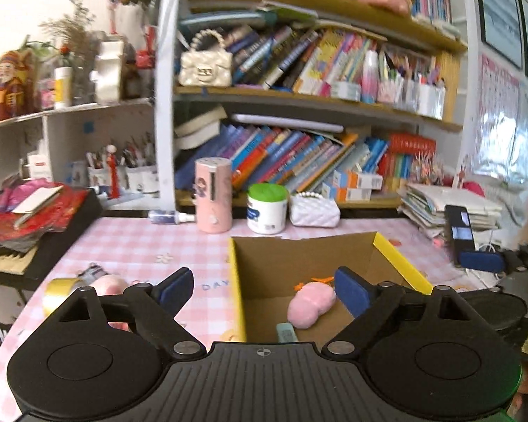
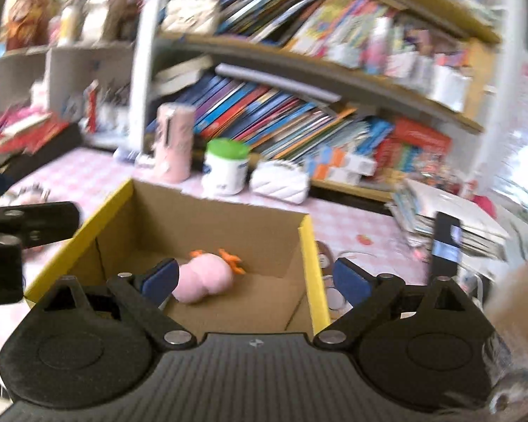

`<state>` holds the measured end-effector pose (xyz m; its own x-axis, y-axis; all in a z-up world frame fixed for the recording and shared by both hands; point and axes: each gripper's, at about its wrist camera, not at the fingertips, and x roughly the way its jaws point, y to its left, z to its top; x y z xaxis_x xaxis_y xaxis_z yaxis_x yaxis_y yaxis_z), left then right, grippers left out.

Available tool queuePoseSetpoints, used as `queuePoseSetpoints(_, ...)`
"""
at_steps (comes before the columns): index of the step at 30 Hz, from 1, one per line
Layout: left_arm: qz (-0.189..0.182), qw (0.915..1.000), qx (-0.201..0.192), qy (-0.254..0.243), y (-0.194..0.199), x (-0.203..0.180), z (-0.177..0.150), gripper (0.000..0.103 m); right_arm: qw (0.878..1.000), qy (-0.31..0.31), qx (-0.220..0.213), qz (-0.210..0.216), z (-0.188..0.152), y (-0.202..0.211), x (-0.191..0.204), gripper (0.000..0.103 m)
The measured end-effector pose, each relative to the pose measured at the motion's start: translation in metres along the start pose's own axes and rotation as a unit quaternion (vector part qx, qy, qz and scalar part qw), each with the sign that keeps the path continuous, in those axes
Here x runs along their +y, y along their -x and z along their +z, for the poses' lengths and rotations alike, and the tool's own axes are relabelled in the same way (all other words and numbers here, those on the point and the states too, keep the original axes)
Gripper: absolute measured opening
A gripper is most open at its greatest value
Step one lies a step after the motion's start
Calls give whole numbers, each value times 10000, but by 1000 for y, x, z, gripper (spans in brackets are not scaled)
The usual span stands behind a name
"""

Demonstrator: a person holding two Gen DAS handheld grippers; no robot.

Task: Organize objects
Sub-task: 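Withdraw both tools from the box toward the remaining items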

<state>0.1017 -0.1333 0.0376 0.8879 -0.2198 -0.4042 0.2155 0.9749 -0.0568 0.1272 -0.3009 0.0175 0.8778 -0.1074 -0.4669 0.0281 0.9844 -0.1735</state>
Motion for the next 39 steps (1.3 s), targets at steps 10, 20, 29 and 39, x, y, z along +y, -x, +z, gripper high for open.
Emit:
queuePoseSetpoints(10, 205, 9991, 357, 138, 45, 40, -40, 92, 9988, -358, 206, -269, -39, 64, 42, 98)
queuePoseSetpoints(20, 604, 9929, 934, 433, 79, 98, -72, 92, 9971, -298, 701, 79, -71, 101, 109, 98)
queuePoseSetpoints(29, 918, 9896, 1030, 408, 110, 139, -85, 92, 9965, -187, 695, 434, -75, 120, 165, 99)
queuePoseSetpoints(39, 1111, 9884, 916, 489, 125, 172, -83, 93, 9962, -106, 565, 660, -64, 128, 206, 99)
